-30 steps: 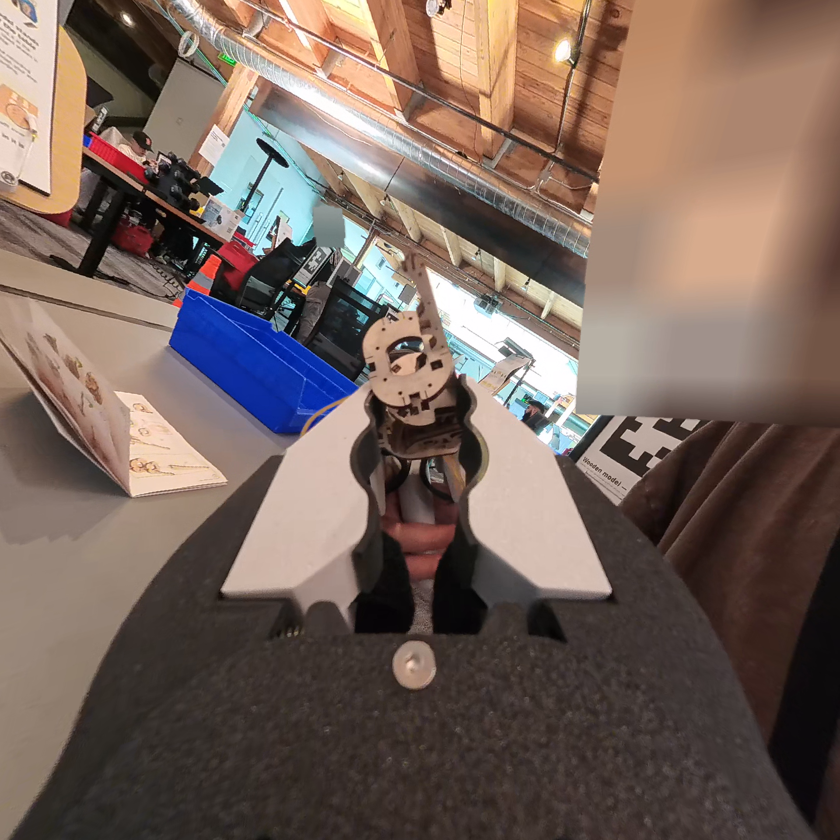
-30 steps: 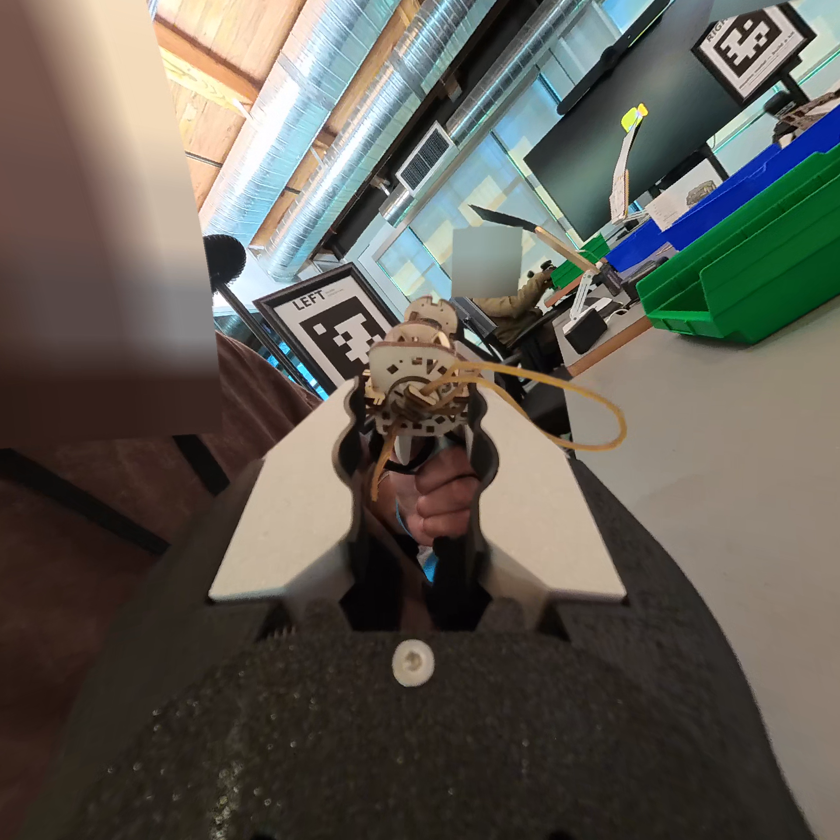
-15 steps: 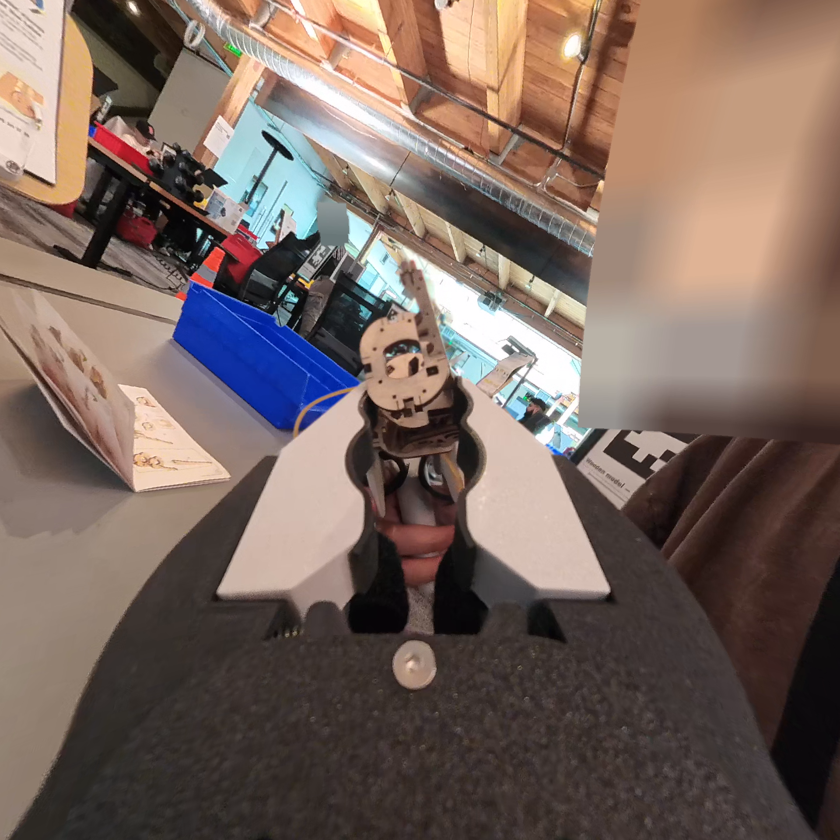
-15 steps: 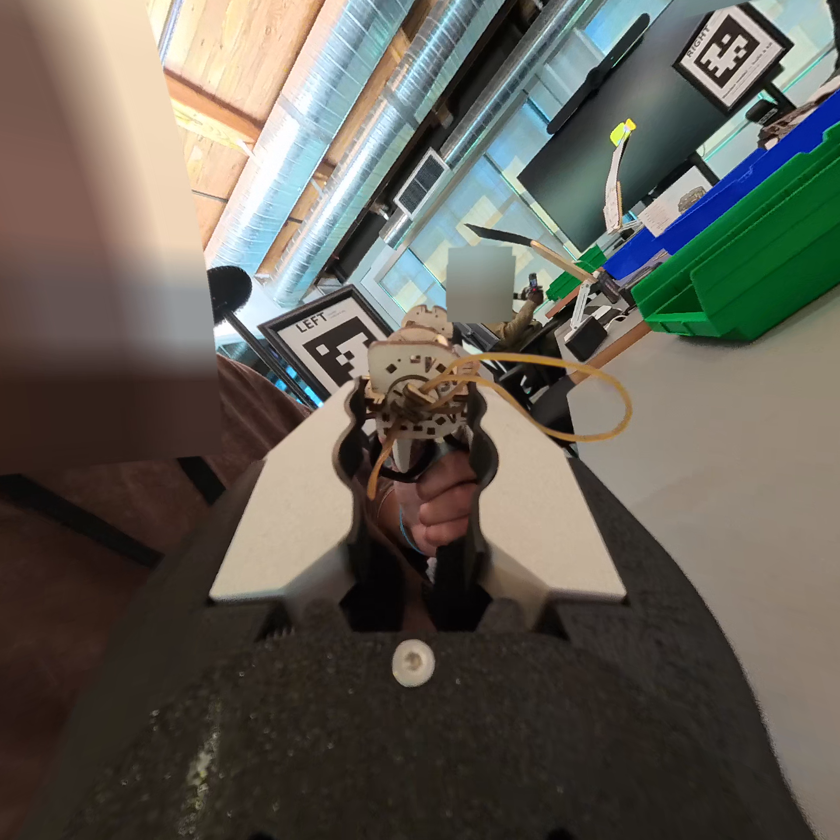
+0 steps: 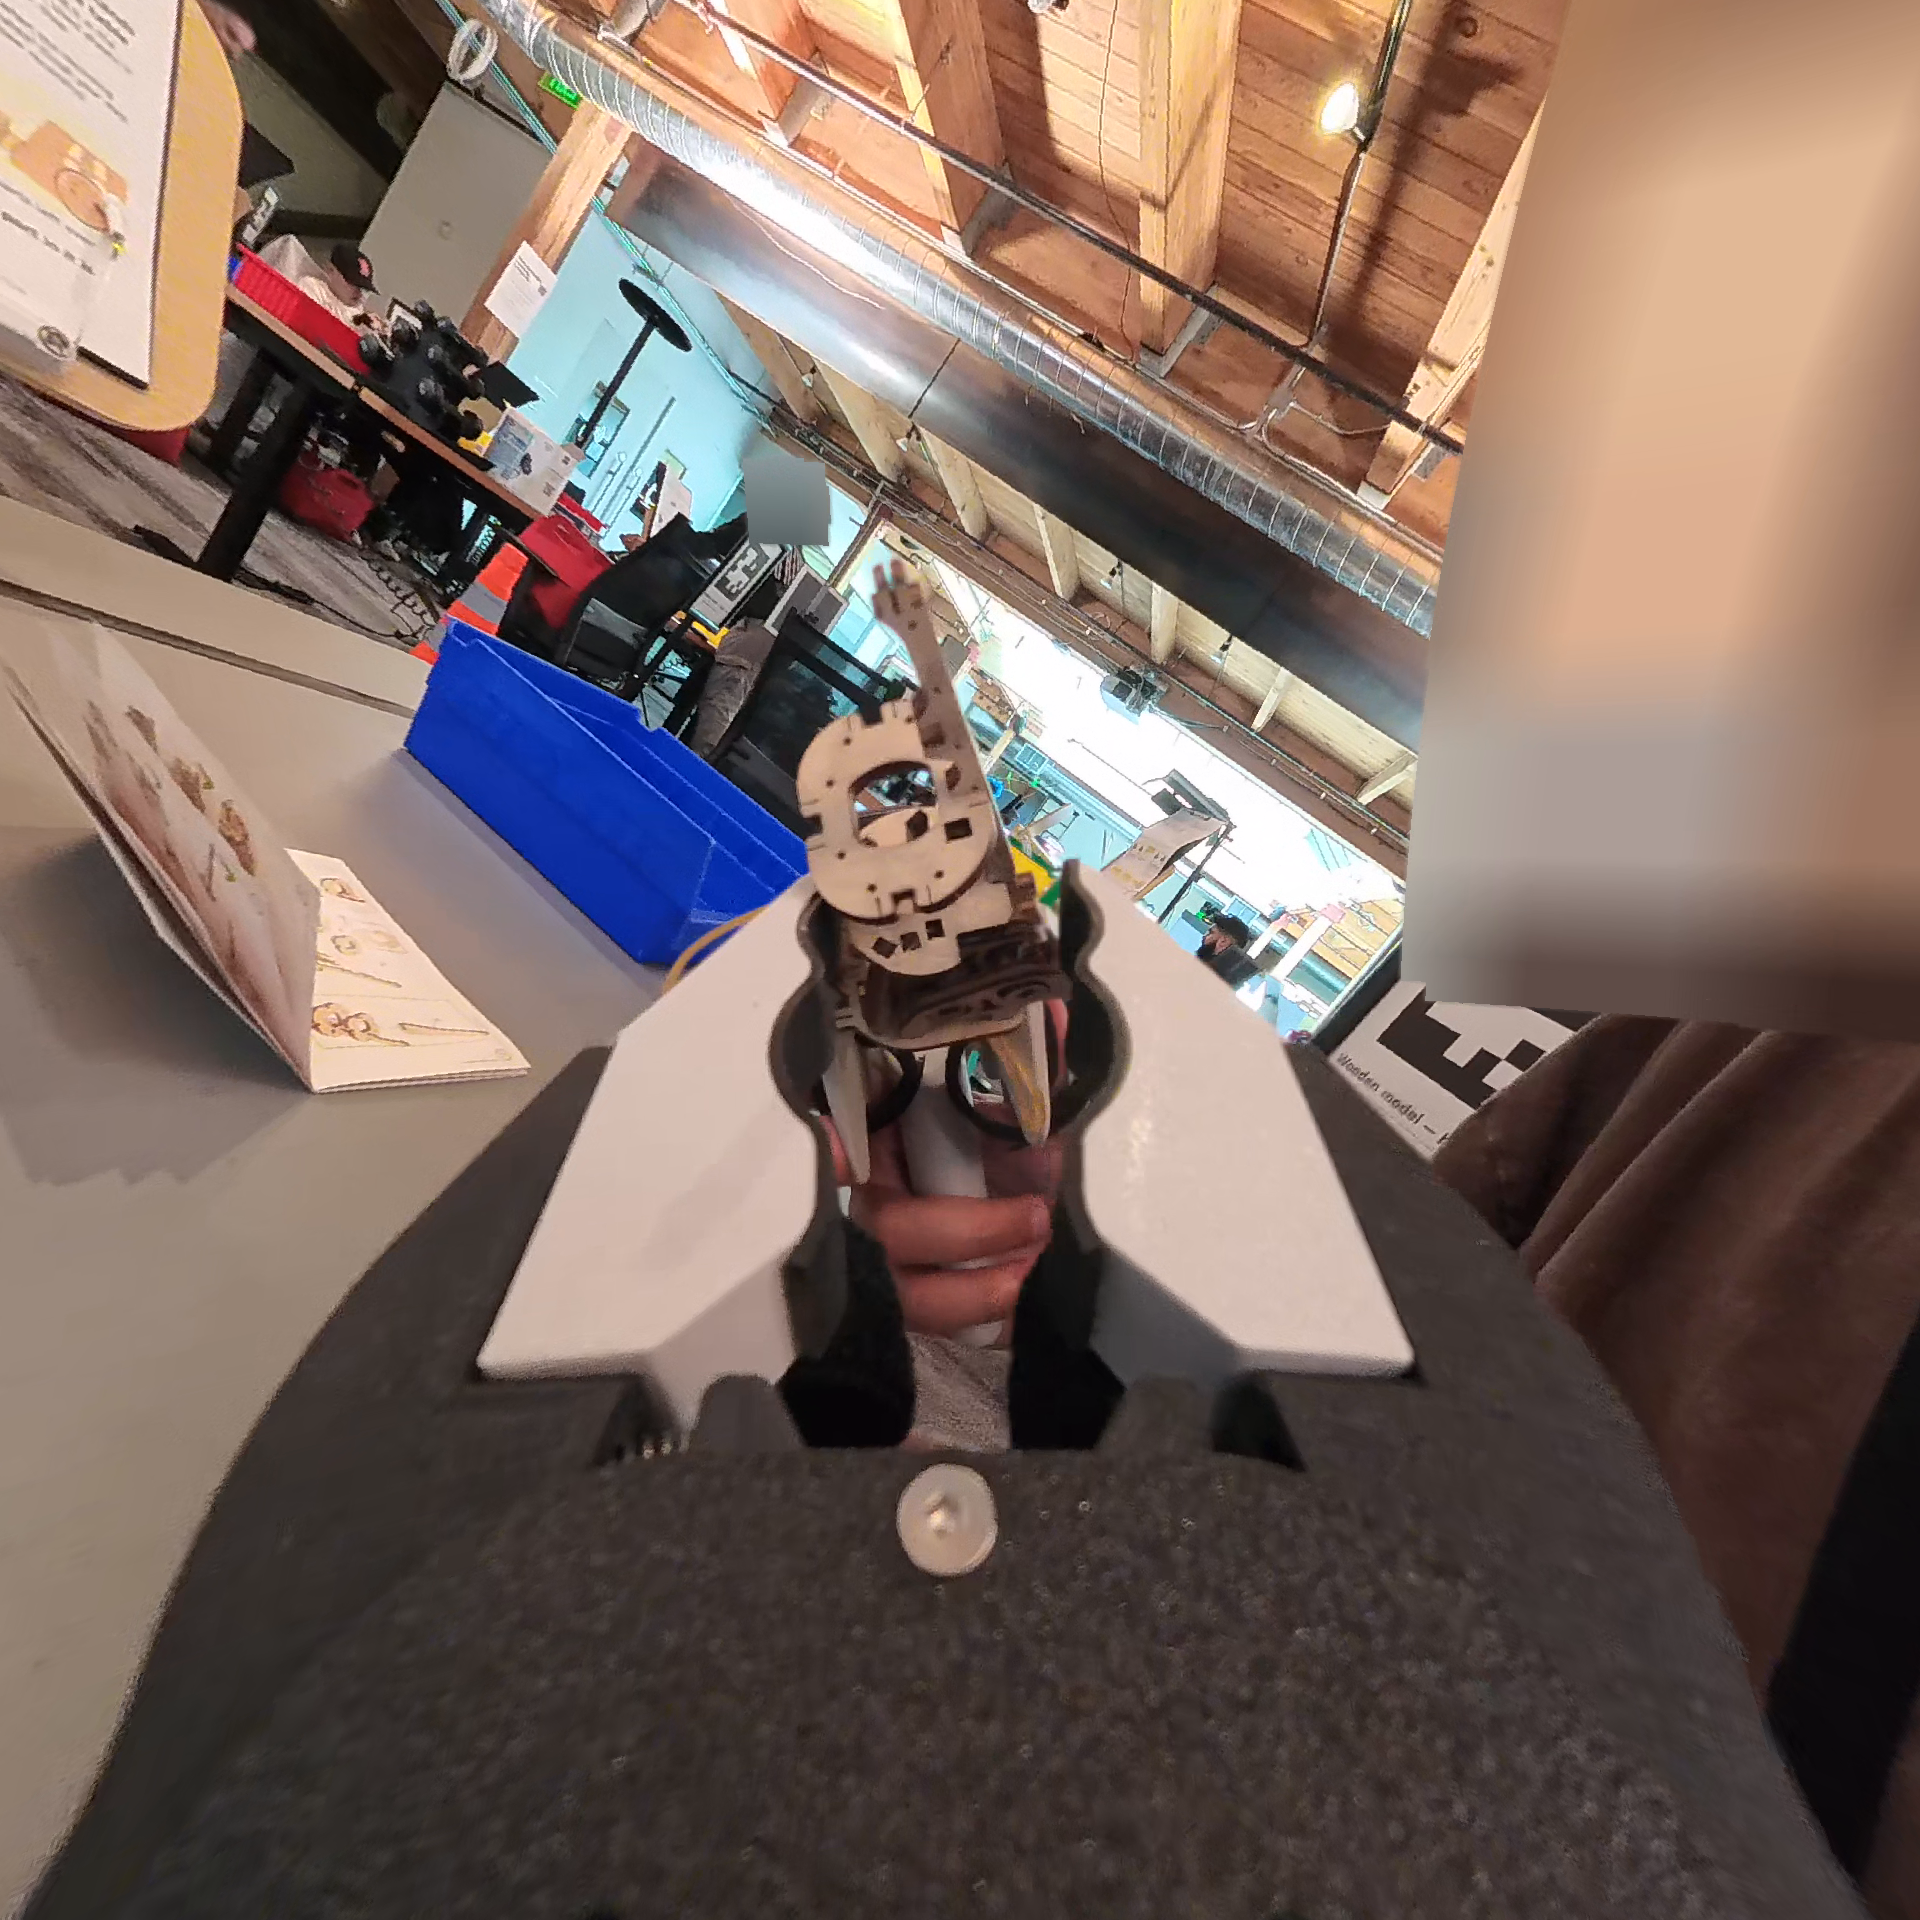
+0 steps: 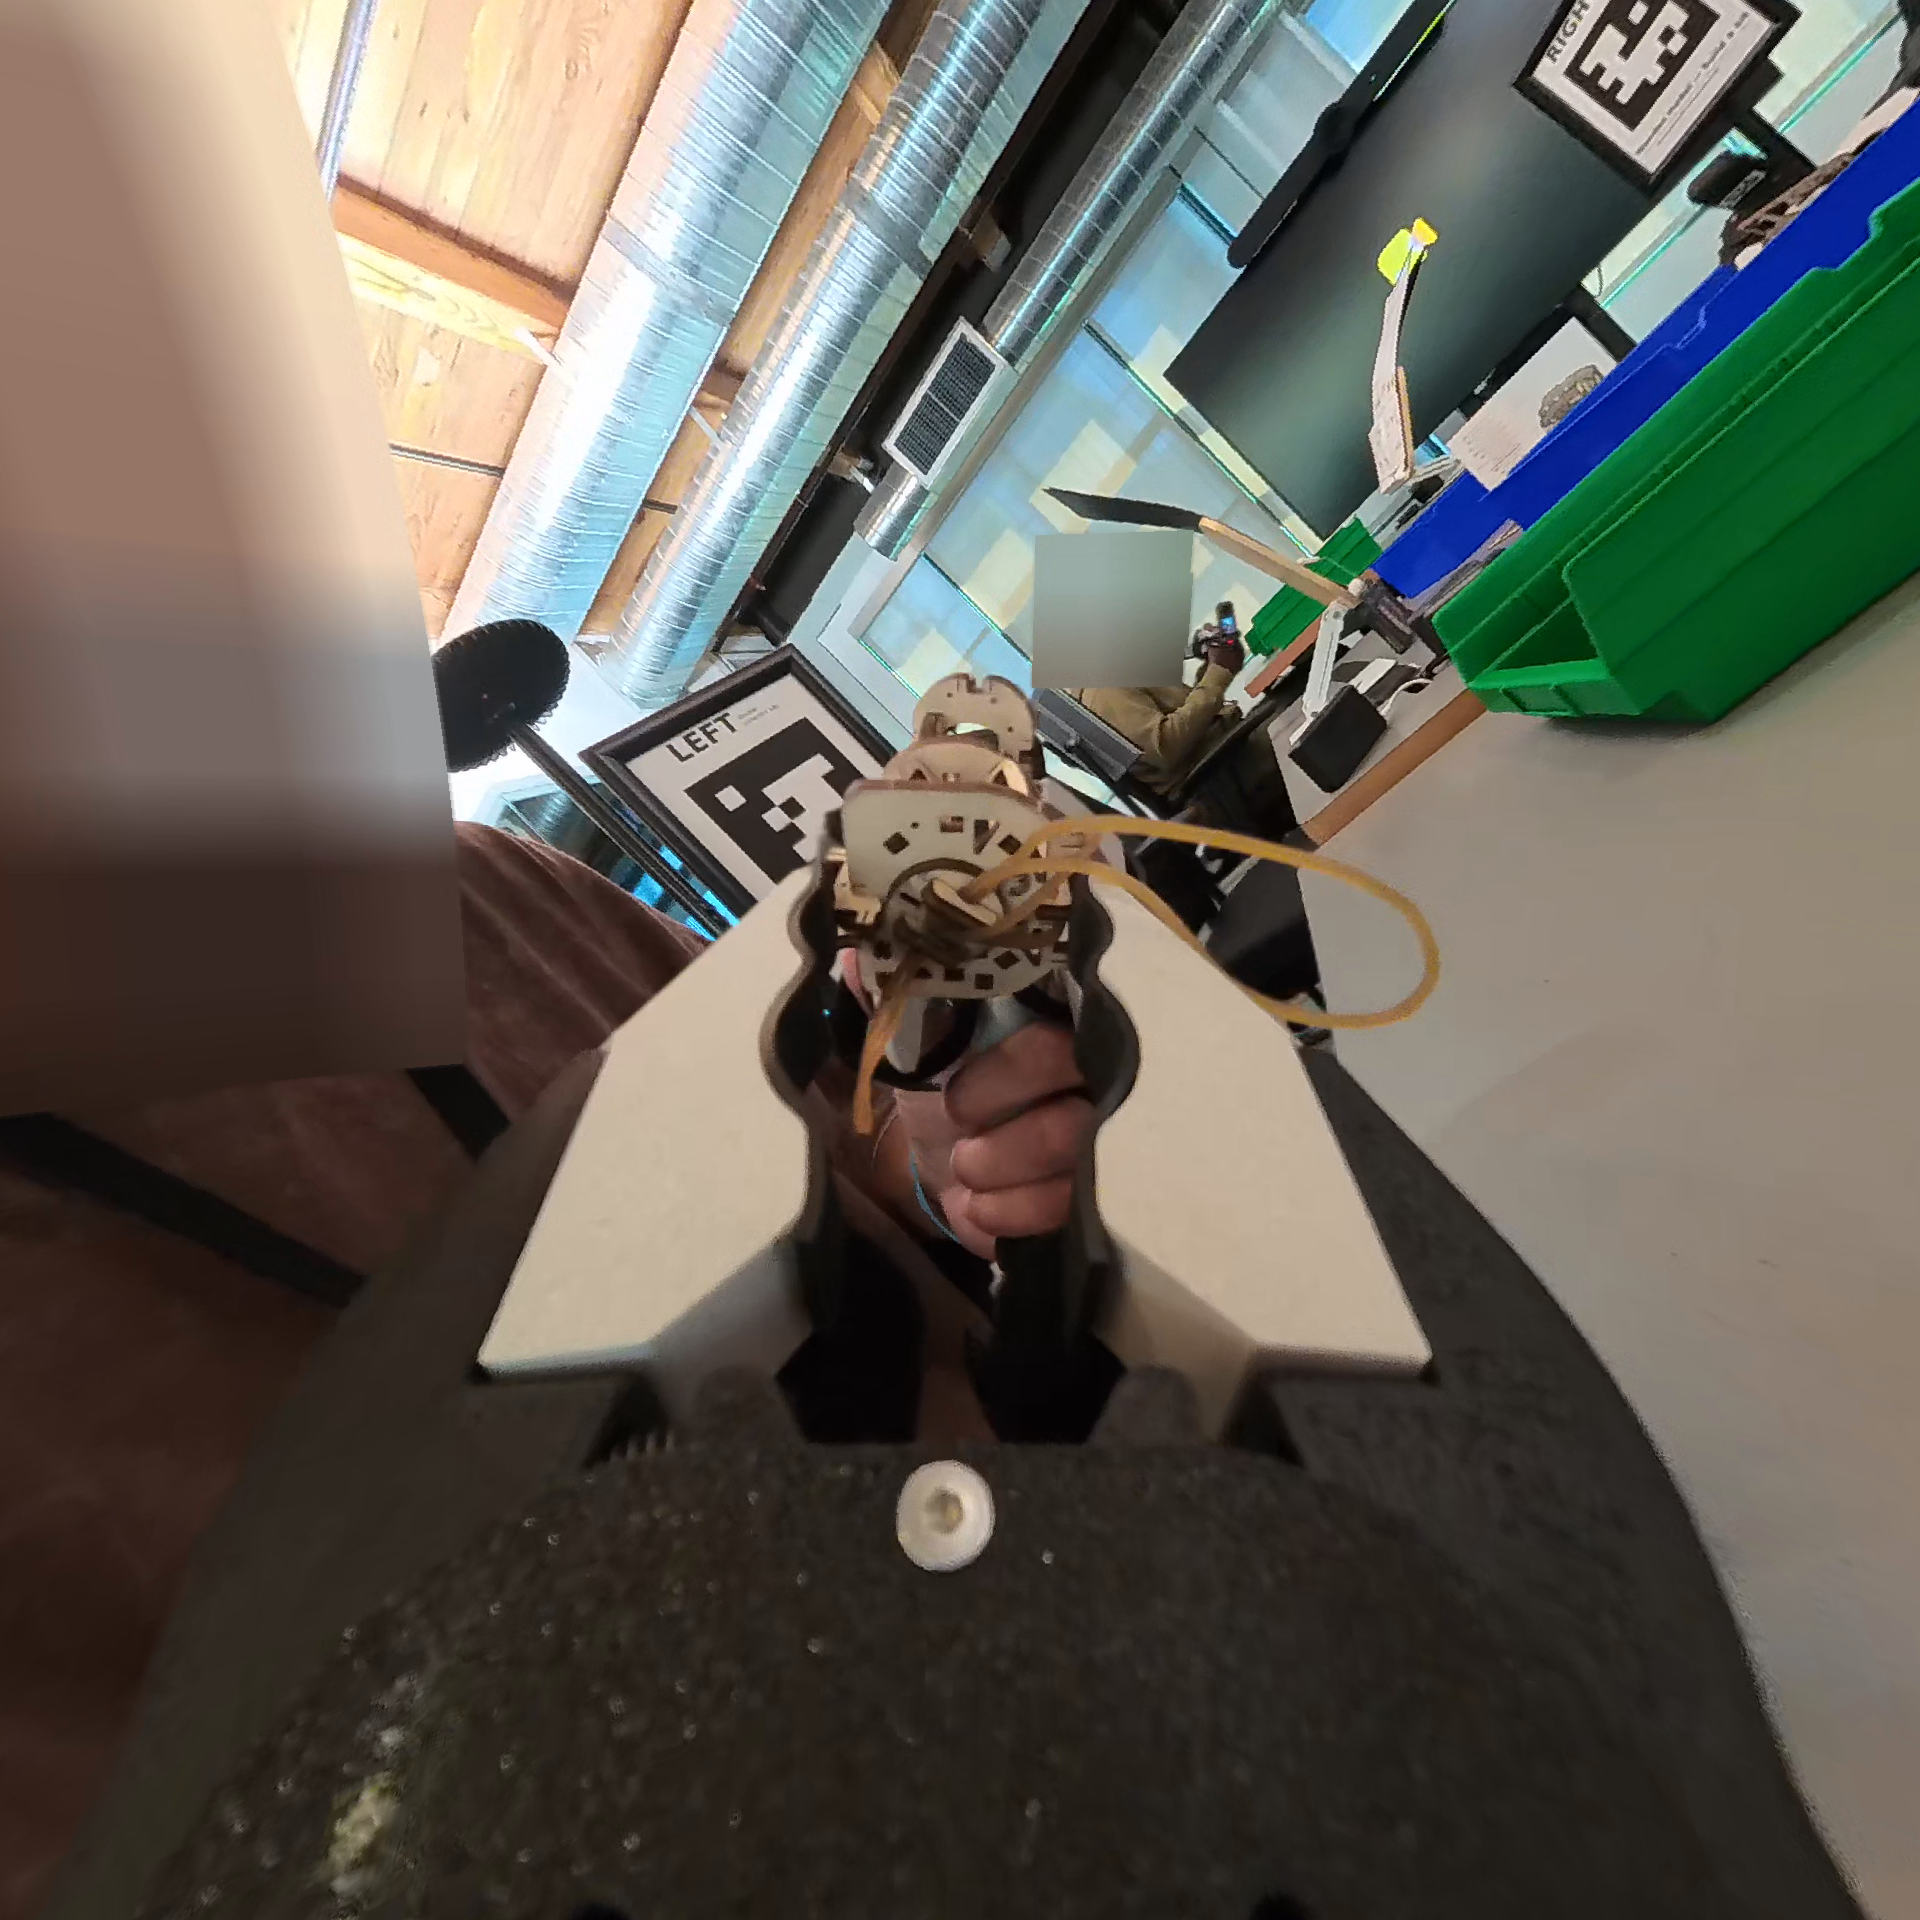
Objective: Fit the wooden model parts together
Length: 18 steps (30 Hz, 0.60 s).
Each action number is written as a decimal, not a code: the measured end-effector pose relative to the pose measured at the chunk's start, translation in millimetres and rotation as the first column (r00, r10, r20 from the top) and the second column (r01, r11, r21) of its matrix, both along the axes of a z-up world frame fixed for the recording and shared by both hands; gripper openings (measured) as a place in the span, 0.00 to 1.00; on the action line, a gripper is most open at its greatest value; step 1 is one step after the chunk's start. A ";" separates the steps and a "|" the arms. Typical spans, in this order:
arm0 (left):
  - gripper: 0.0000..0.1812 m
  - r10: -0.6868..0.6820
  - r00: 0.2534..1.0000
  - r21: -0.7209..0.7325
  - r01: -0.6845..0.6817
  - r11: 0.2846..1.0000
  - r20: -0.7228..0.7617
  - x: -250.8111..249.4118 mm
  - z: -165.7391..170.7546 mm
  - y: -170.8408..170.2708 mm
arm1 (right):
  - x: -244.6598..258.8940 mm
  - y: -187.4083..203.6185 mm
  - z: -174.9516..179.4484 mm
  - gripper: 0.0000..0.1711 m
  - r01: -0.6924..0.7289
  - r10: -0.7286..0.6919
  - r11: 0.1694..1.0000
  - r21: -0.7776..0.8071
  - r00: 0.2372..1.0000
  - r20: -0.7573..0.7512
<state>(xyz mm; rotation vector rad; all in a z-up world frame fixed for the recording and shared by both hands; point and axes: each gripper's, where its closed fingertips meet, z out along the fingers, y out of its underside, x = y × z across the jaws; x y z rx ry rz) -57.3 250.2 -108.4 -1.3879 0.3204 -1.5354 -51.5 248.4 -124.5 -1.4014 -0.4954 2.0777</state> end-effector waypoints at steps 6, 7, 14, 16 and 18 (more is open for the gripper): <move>0.18 0.034 0.997 -0.076 -0.030 0.997 0.062 -12.9 -2.8 14.3 | -3.2 2.4 -9.6 0.26 -0.022 0.025 0.997 -0.076 0.999 0.035; 0.18 0.037 0.998 -0.069 -0.033 0.997 0.050 -13.4 -3.9 14.8 | -2.8 3.5 -9.8 0.26 -0.023 0.026 0.996 -0.088 0.999 0.032; 0.19 0.033 0.999 -0.055 -0.032 0.998 0.004 -11.4 -7.5 14.8 | -1.8 5.8 -9.1 0.26 0.027 -0.025 0.999 -0.032 0.998 0.063; 0.18 0.021 1.000 -0.044 -0.021 0.999 0.008 -11.1 -5.7 12.6 | -1.0 4.3 -7.3 0.26 0.040 -0.042 0.999 0.025 0.995 0.096; 0.18 0.001 1.000 -0.030 -0.001 1.000 0.012 -9.8 -3.4 9.0 | 0.9 3.0 -4.2 0.26 0.050 -0.059 0.996 0.075 0.992 0.116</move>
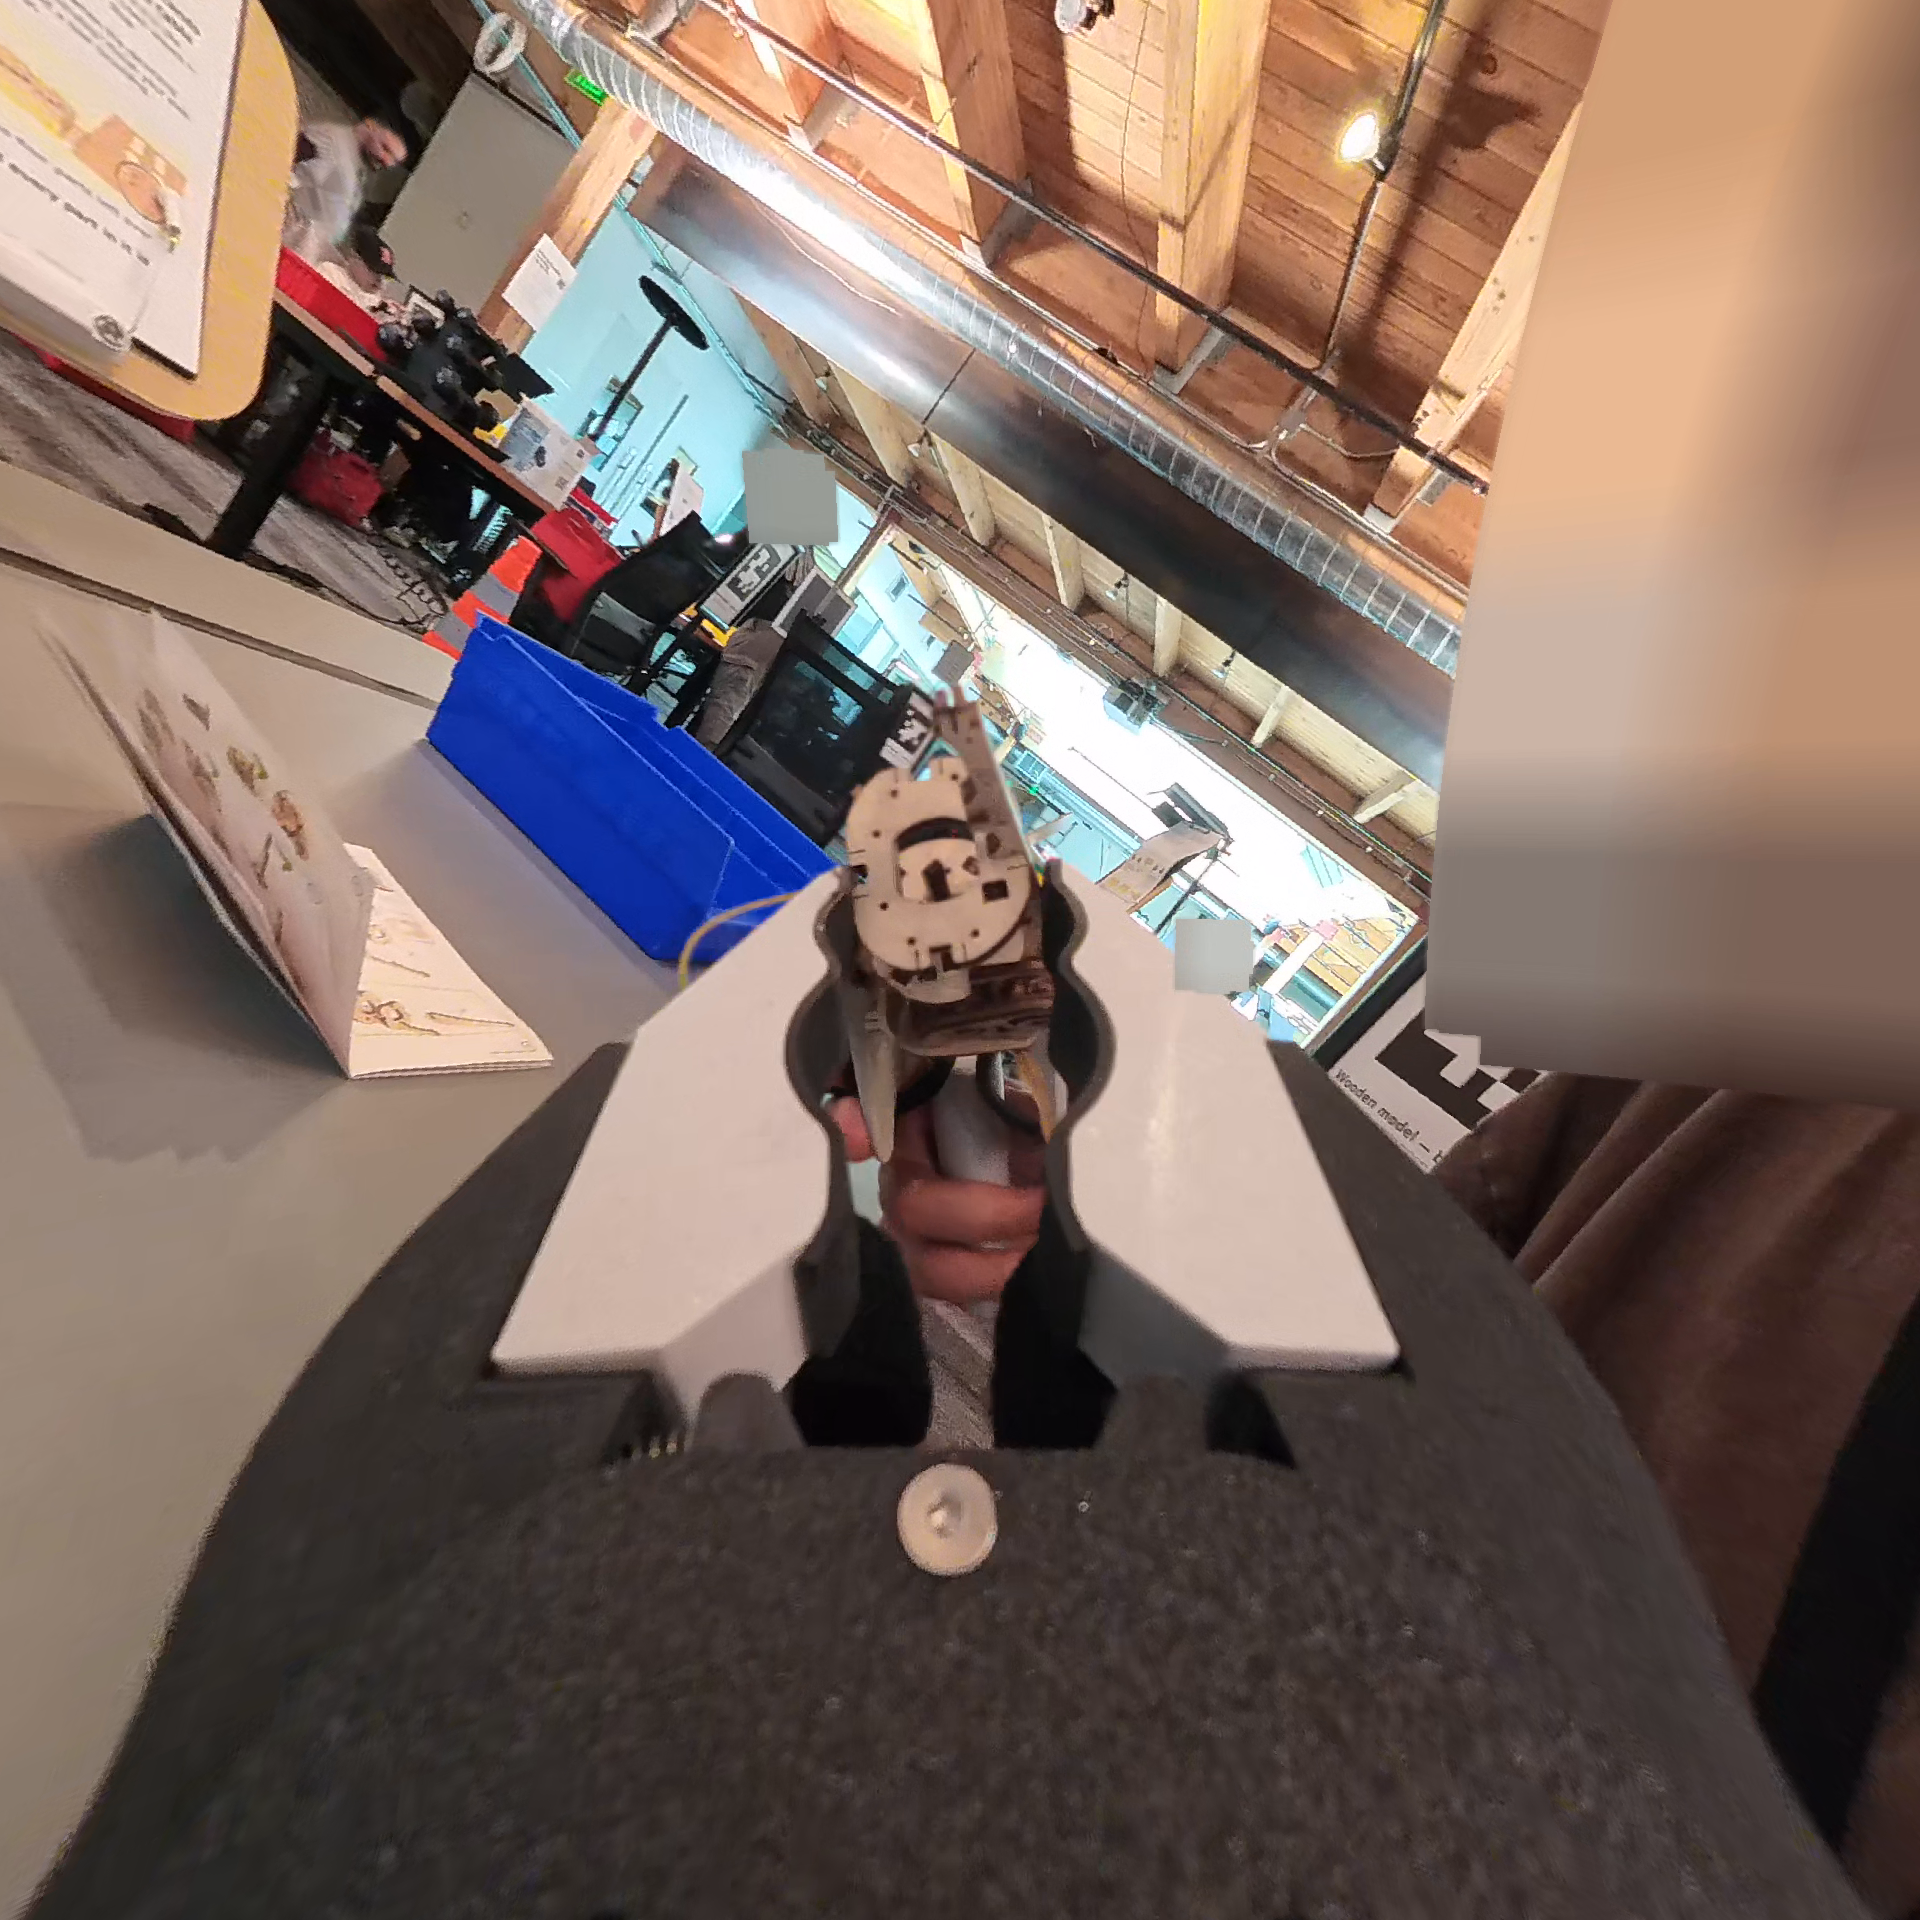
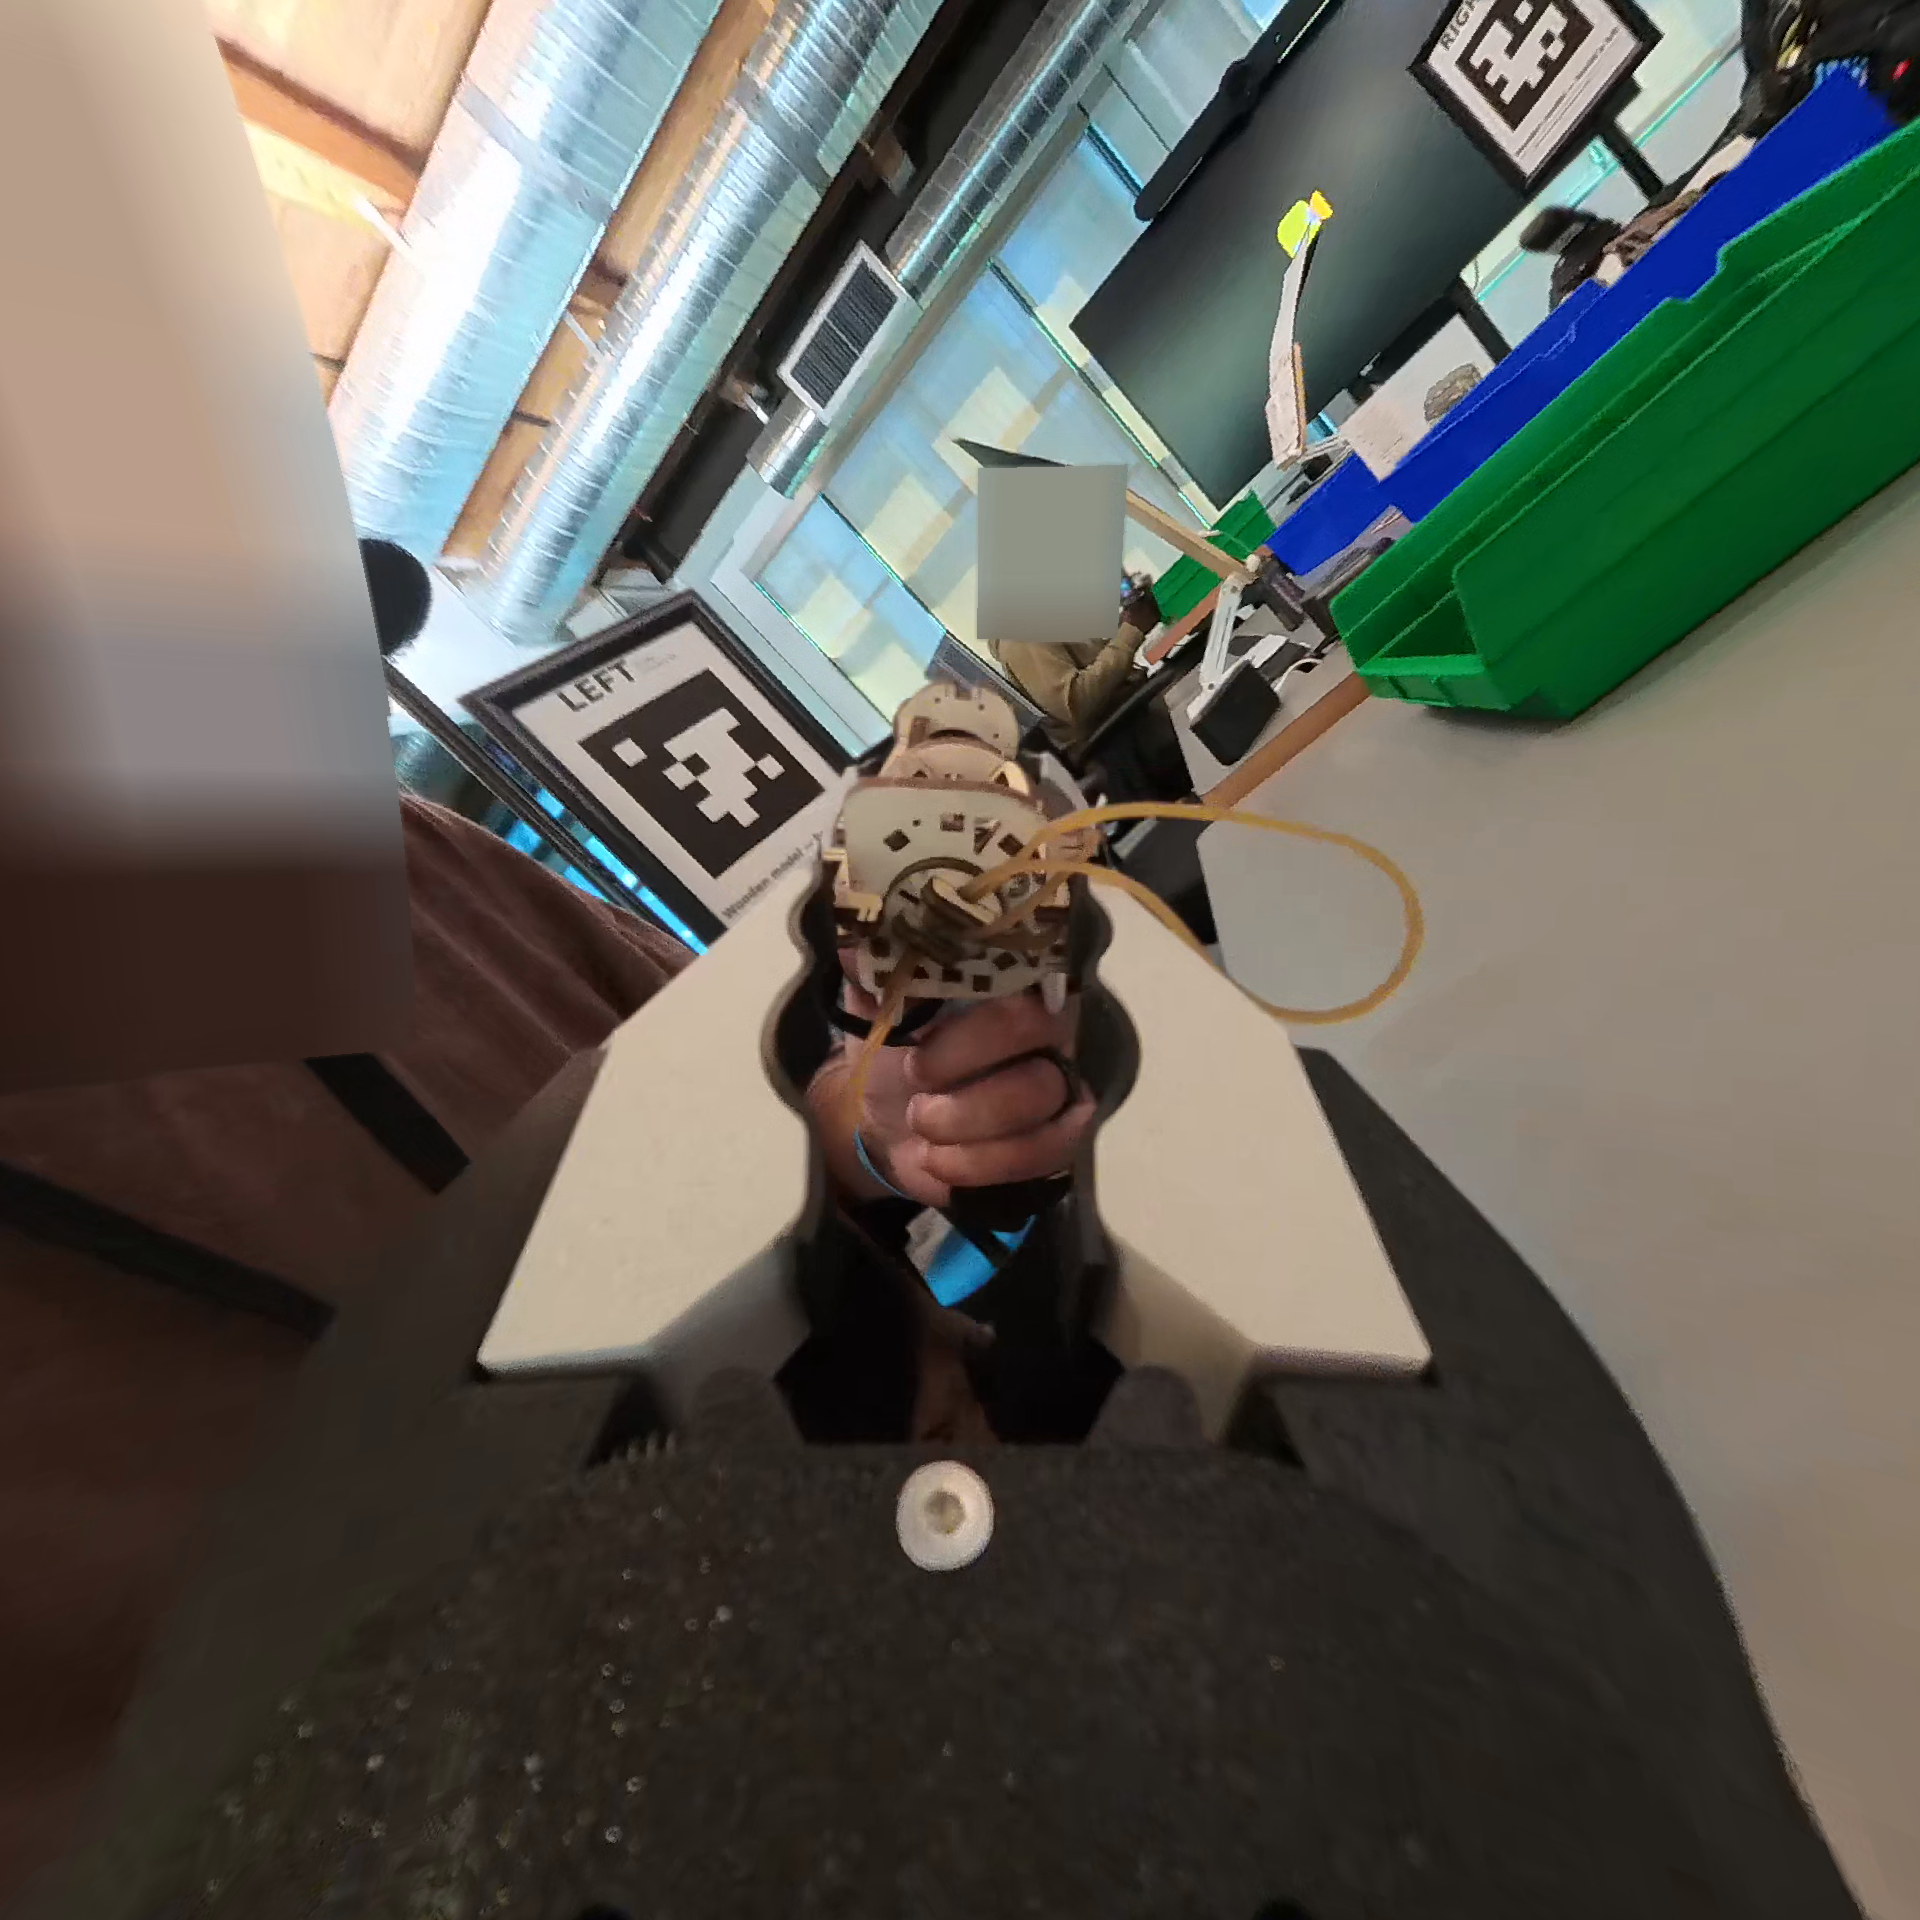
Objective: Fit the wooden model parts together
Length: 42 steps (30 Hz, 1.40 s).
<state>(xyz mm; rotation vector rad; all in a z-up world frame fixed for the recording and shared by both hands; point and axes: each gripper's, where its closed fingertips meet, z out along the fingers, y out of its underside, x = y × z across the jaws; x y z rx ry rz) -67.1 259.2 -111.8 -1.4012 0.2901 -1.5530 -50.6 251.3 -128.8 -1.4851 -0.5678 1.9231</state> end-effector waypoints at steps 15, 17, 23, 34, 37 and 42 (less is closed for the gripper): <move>0.17 -0.131 0.991 0.268 0.132 0.954 -0.020 11.9 26.0 -42.4 | 12.4 -32.2 28.8 0.26 -0.048 0.034 0.934 0.354 0.998 0.046; 0.19 -0.121 0.990 0.310 0.139 0.940 -0.077 14.6 23.0 -46.1 | 13.8 -35.7 27.5 0.26 -0.055 0.026 0.916 0.397 0.997 0.078; 0.20 -0.122 0.976 0.374 0.183 0.909 -0.183 24.5 14.7 -57.6 | 17.8 -45.3 26.8 0.26 -0.083 0.023 0.872 0.482 0.991 0.130; 0.18 -0.136 0.982 0.352 0.173 0.920 -0.128 26.9 19.4 -60.0 | 17.4 -50.4 26.9 0.26 -0.108 0.037 0.868 0.485 0.987 0.154; 0.18 -0.130 0.982 0.371 0.173 0.912 -0.138 26.2 20.5 -61.2 | 16.6 -52.2 30.3 0.26 -0.107 0.063 0.881 0.460 0.992 0.111; 0.18 -0.120 0.979 0.389 0.176 0.904 -0.164 25.0 21.2 -62.3 | 14.9 -53.4 31.8 0.26 -0.106 0.083 0.893 0.437 0.994 0.072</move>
